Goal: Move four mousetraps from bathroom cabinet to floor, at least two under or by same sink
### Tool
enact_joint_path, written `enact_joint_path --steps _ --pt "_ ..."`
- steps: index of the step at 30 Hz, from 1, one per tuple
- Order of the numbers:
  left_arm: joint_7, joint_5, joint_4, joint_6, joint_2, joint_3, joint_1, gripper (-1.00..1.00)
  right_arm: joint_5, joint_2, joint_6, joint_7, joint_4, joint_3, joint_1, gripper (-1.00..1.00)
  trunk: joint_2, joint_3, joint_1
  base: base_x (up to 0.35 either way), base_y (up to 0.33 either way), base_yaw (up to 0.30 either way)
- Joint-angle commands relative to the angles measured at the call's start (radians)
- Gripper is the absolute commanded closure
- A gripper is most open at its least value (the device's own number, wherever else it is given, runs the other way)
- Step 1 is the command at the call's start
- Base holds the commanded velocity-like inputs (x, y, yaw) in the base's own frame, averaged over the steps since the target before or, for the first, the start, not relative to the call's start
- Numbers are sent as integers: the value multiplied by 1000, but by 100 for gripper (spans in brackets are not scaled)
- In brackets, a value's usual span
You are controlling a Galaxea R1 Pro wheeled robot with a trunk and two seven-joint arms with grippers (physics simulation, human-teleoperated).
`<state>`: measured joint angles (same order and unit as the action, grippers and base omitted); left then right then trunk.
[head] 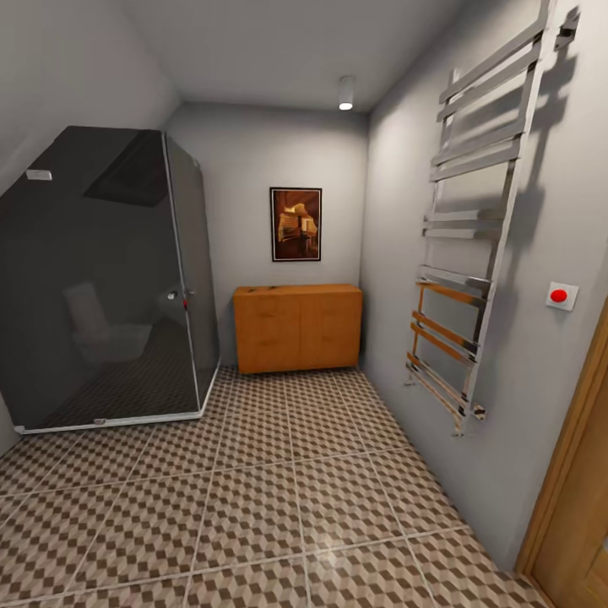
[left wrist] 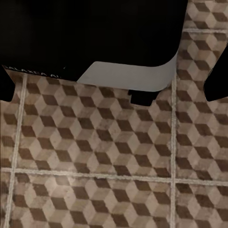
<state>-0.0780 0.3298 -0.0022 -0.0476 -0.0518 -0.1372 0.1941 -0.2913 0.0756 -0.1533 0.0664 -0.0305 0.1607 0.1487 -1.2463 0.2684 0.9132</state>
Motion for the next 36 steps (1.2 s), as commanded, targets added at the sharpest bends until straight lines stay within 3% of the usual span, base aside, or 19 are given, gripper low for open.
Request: enact_joint_path --steps 1,18,24,36 --pt "-3 8 1 -2 0 -9 1 -100 -8 -1 -5 0 -3 10 2 -100 -1 1 1 328 0 0" --pt "-3 7 1 -4 0 -9 1 -100 -8 -8 -6 1 -3 11 2 -100 -1 1 1 328 0 2" --pt "-3 7 1 -4 0 -9 1 -100 -8 -8 -6 1 -3 11 1 -100 -1 1 1 328 0 194" --pt "-3 6 1 -4 0 -9 1 -100 -8 -8 -6 1 -3 11 2 -100 -1 1 1 328 0 24"
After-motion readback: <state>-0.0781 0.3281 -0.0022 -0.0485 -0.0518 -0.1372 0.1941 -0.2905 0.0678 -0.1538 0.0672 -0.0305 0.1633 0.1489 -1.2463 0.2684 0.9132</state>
